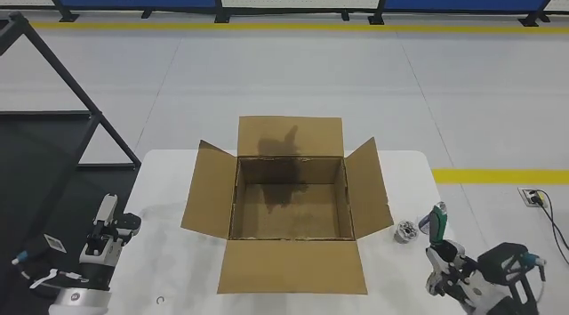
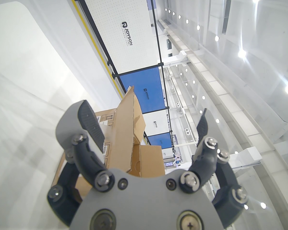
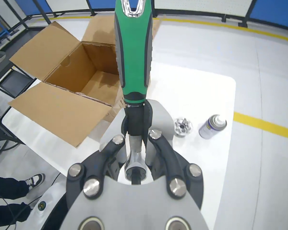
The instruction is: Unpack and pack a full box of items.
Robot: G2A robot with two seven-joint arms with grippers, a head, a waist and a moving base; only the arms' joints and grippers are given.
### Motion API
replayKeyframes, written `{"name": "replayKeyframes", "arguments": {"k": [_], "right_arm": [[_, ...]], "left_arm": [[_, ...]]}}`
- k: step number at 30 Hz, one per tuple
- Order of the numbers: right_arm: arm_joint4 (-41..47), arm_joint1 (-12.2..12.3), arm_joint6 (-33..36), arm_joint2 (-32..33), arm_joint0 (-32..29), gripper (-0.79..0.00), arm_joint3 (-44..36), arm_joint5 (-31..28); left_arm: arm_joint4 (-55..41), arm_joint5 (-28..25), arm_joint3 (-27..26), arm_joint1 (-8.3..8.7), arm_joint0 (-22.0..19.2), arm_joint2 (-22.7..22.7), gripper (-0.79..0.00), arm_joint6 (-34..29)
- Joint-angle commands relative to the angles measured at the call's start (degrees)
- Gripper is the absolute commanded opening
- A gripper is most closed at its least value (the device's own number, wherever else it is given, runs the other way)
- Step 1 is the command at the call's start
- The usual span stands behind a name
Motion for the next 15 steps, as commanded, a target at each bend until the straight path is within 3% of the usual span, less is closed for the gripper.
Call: {"name": "replayKeyframes", "arguments": {"k": [1, 11, 15], "right_arm": [[-0.1, 0.0, 0.0, -0.1, 0.1, -0.785, 0.0, -0.3], [-0.2, 0.0, -0.2, -0.1, 0.2, -0.785, 0.0, -0.2], [-3.9, 0.2, 1.6, -4.6, 1.7, -0.785, 0.4, 1.9]], "left_arm": [[0.0, 0.0, 0.0, 0.00, 0.0, 0.0, 0.000, 0.0], [0.0, 0.0, 0.0, 0.00, 0.0, 0.0, 0.000, 0.0], [0.0, 0.0, 0.0, 0.00, 0.0, 0.0, 0.000, 0.0]]}}
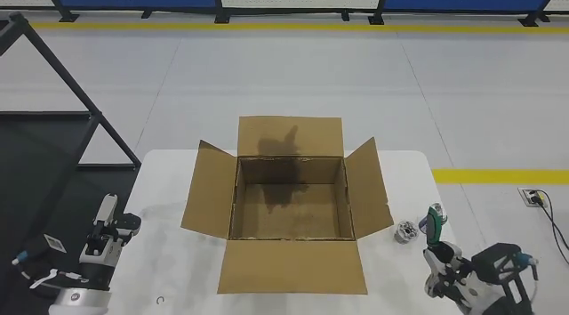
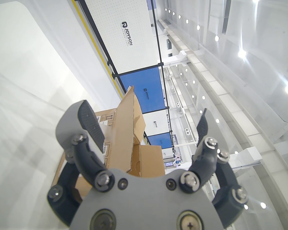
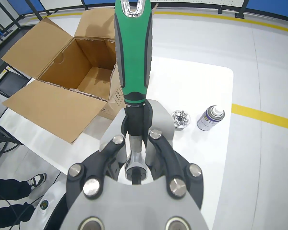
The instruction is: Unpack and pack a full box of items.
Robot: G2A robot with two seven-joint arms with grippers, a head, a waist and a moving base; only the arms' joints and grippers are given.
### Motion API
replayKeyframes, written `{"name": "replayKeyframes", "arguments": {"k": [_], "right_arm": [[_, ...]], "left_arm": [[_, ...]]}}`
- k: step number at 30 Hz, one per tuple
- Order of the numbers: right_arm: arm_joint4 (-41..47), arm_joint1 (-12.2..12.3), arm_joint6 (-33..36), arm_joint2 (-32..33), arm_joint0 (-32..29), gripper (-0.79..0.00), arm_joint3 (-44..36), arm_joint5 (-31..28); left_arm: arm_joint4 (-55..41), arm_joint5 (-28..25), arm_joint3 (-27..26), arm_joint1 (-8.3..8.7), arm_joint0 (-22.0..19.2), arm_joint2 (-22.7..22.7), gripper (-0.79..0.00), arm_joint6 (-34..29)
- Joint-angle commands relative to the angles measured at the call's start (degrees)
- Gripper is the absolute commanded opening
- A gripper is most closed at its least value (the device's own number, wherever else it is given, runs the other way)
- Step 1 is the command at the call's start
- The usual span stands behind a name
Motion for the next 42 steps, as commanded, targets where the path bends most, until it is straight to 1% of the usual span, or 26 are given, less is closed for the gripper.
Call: {"name": "replayKeyframes", "arguments": {"k": [1, 8, 13, 18, 24, 35, 38, 42], "right_arm": [[-0.8, 0.1, 1.6, -1.9, 1.0, -0.785, 1.0, 2.4], [-0.5, 0.5, 7.6, -3.1, 4.7, -0.785, 7.9, 10.4], [0.0, 0.8, 10.9, -3.1, 6.7, -0.785, 13.0, 13.8], [1.4, 1.0, 12.3, -2.2, 9.1, -0.785, 18.1, 18.1], [4.3, 1.2, 12.9, -1.3, 12.0, -0.785, 22.8, 24.8], [4.3, 1.7, 17.8, -3.7, 18.8, -0.785, 30.3, 35.7], [4.3, 1.8, 18.2, -4.1, 20.1, -0.785, 31.3, 37.5], [4.3, 1.8, 18.1, -4.2, 20.3, -0.785, 31.2, 37.6]], "left_arm": [[0.0, 0.0, 0.0, 0.00, 0.0, 0.0, 0.000, 0.0], [0.0, 0.0, 0.0, 0.00, 0.0, 0.0, 0.000, 0.0], [0.0, 0.0, 0.0, 0.00, 0.0, 0.0, 0.000, 0.0], [0.0, 0.0, 0.0, 0.00, 0.0, 0.0, 0.000, 0.0], [0.0, 0.0, 0.0, 0.00, 0.0, 0.0, 0.000, 0.0], [0.0, 0.0, 0.0, 0.00, 0.0, 0.0, 0.000, 0.0], [0.0, 0.0, 0.0, 0.00, 0.0, 0.0, 0.000, 0.0], [0.0, 0.0, 0.0, 0.00, 0.0, 0.0, 0.000, 0.0]]}}
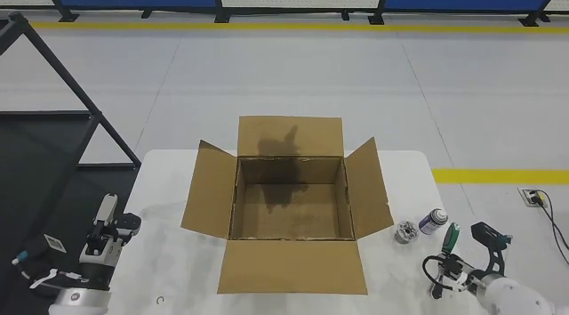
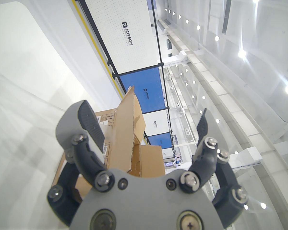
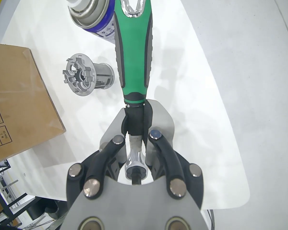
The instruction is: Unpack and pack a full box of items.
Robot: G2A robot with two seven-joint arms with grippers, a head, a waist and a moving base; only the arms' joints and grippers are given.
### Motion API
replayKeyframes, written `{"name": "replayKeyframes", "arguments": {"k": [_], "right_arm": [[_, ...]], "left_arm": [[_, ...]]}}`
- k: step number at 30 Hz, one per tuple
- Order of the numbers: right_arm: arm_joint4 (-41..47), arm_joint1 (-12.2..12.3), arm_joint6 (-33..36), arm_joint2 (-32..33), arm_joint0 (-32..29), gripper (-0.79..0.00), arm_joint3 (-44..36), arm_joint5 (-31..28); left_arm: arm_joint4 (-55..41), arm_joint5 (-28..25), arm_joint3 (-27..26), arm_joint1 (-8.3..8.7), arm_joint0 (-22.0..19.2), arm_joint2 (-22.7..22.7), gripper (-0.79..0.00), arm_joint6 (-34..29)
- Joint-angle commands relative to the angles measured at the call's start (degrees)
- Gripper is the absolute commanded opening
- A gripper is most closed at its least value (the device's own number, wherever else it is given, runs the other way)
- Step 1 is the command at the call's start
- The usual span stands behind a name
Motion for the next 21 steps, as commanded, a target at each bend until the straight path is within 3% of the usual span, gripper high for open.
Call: {"name": "replayKeyframes", "arguments": {"k": [1, 9, 21], "right_arm": [[0.0, 0.0, 0.0, 0.0, 0.0, -0.785, 0.0, 0.0], [-0.5, 0.0, -1.1, -1.4, -0.4, -0.785, 0.3, -0.1], [-5.3, 0.5, 3.8, -5.4, 5.0, -0.785, 5.1, 8.7]], "left_arm": [[0.0, 0.0, 0.0, 0.00, 0.0, 0.0, 0.000, 0.0], [0.0, 0.0, 0.0, 0.00, 0.0, 0.0, 0.000, 0.0], [0.0, 0.0, 0.0, 0.00, 0.0, 0.0, 0.000, 0.0]]}}
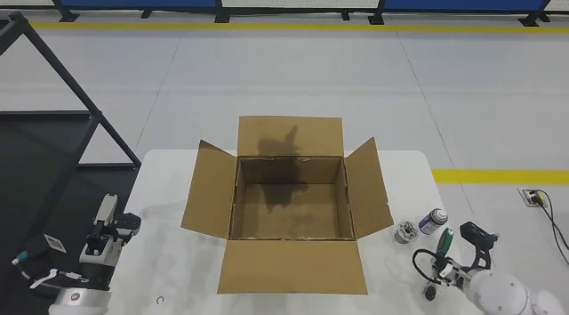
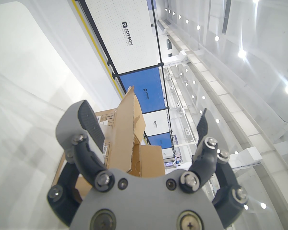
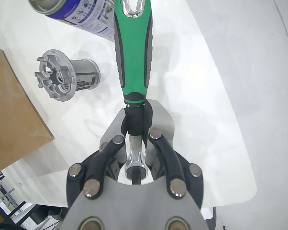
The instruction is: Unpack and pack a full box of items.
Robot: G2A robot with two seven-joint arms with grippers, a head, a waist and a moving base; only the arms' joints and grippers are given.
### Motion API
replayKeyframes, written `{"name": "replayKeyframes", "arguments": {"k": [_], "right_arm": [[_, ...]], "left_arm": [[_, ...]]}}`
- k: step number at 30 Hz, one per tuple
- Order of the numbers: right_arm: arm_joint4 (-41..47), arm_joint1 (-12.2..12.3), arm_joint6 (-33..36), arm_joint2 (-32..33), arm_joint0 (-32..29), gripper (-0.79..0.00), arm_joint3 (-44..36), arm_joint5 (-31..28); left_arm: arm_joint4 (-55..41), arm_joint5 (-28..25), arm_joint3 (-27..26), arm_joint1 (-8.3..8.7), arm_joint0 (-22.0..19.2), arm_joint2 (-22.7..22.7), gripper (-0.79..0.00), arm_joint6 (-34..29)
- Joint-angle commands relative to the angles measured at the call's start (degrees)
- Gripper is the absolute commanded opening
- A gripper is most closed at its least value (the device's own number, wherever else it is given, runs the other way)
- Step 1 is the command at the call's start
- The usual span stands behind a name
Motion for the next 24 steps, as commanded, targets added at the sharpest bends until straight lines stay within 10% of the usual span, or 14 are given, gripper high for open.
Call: {"name": "replayKeyframes", "arguments": {"k": [1, 20, 24], "right_arm": [[-0.4, 0.1, 0.8, -0.5, 0.7, -0.785, 0.7, 1.1], [-1.9, 0.5, 0.9, -3.4, 5.6, -0.785, 7.2, 5.9], [-1.8, 0.6, 0.8, -3.6, 5.9, -0.440, 7.5, 6.6]], "left_arm": [[0.0, 0.0, 0.0, 0.00, 0.0, 0.0, 0.000, 0.0], [0.0, 0.0, 0.0, 0.00, 0.0, 0.0, 0.000, 0.0], [0.0, 0.0, 0.0, 0.00, 0.0, 0.0, 0.000, 0.0]]}}
